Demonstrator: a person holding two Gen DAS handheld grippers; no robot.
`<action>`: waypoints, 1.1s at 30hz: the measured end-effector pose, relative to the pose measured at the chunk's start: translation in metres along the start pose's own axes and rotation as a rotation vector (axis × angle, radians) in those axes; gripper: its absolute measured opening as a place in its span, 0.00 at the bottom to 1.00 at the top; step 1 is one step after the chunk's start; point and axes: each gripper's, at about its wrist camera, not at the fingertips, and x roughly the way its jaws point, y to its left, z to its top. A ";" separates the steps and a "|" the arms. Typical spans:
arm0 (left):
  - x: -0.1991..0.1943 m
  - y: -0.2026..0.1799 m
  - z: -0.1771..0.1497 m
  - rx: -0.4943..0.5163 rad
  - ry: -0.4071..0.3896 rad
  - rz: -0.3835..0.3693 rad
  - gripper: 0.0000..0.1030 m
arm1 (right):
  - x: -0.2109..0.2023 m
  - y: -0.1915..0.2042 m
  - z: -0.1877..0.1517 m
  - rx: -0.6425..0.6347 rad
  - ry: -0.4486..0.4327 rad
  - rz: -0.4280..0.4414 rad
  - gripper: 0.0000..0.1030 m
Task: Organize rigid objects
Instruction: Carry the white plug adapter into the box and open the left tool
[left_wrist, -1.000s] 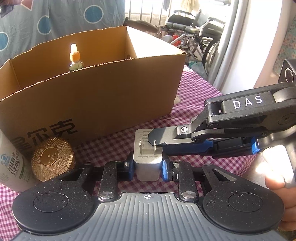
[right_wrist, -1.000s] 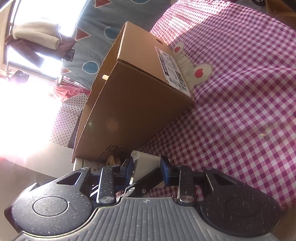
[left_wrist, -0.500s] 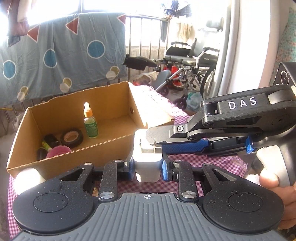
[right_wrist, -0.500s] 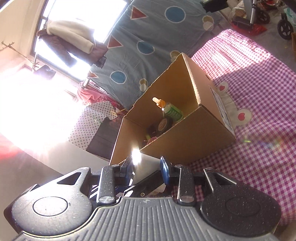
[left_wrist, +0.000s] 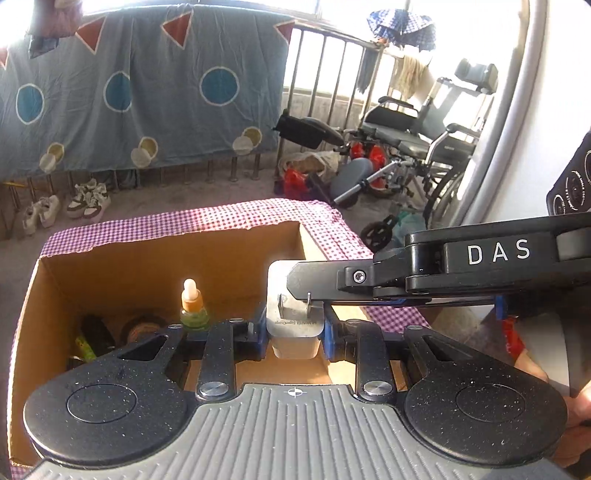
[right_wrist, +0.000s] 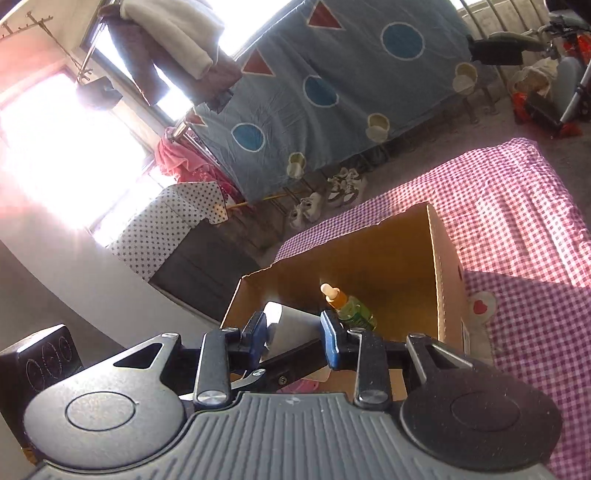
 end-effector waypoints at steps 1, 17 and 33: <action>0.012 0.004 0.005 -0.018 0.021 0.001 0.25 | 0.010 -0.005 0.008 -0.005 0.022 -0.018 0.34; 0.107 0.037 0.019 -0.160 0.218 0.043 0.26 | 0.089 -0.044 0.052 -0.112 0.156 -0.141 0.34; 0.067 0.016 0.021 -0.084 0.166 0.009 0.61 | 0.032 -0.032 0.051 -0.068 0.019 -0.047 0.34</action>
